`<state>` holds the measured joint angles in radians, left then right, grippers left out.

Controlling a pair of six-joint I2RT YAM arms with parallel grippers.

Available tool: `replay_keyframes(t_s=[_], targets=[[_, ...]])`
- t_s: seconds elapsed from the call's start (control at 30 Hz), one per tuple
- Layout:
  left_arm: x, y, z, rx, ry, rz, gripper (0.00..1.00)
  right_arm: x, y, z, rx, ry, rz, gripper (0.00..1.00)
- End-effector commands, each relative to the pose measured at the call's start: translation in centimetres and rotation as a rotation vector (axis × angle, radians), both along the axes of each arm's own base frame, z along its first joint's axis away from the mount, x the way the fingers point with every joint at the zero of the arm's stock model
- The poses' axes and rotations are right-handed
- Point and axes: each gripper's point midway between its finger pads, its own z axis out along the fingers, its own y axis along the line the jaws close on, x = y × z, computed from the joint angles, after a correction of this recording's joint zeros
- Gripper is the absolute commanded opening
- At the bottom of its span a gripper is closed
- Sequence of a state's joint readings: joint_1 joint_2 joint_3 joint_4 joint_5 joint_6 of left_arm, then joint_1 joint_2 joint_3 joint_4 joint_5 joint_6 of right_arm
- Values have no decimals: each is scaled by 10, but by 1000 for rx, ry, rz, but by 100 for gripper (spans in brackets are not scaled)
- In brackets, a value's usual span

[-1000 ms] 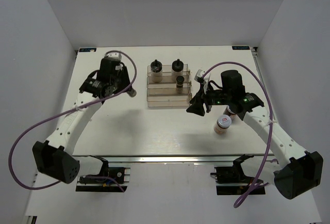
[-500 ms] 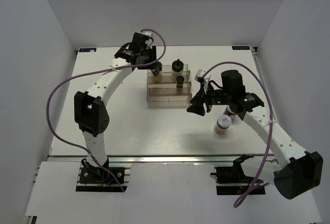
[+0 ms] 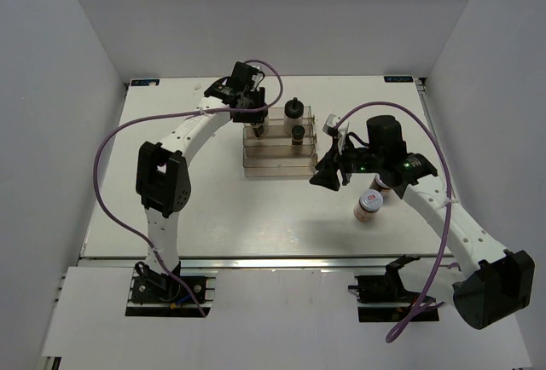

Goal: Organize the condiment bottles

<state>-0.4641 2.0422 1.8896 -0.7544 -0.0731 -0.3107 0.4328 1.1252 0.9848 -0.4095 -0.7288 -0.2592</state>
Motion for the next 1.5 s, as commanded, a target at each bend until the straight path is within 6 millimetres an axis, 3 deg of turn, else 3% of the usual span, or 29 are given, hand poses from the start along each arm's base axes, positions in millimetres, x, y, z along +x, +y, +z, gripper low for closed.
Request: replay_keyframes(t_s=[0.0, 0.6, 0.83, 0.87, 0.93, 0.97, 1.07, 1.3, 1.47], targets=[[9, -2, 11, 20, -72, 3, 0, 4, 0, 8, 15, -45, 1, 57], [4, -6, -30, 123, -44, -15, 15, 6, -2, 6, 12, -38, -9, 58], [0, -10, -37, 141, -33, -25, 39, 5, -2, 6, 14, -39, -8, 58], [1, -10, -35, 140, -36, -24, 48, 6, -2, 7, 15, -42, -10, 58], [0, -9, -37, 147, -32, -22, 55, 6, -3, 6, 14, -39, -10, 58], [-1, -9, -37, 149, -30, -25, 64, 6, -3, 7, 15, -40, -10, 58], [-2, -9, -37, 155, -24, -25, 72, 6, -3, 7, 15, -41, -13, 59], [-6, -9, -22, 161, -36, -26, 80, 8, -6, 7, 12, -48, -21, 59], [-12, -10, 27, 115, -113, -36, 83, 11, -11, 11, -8, -118, -25, 66]])
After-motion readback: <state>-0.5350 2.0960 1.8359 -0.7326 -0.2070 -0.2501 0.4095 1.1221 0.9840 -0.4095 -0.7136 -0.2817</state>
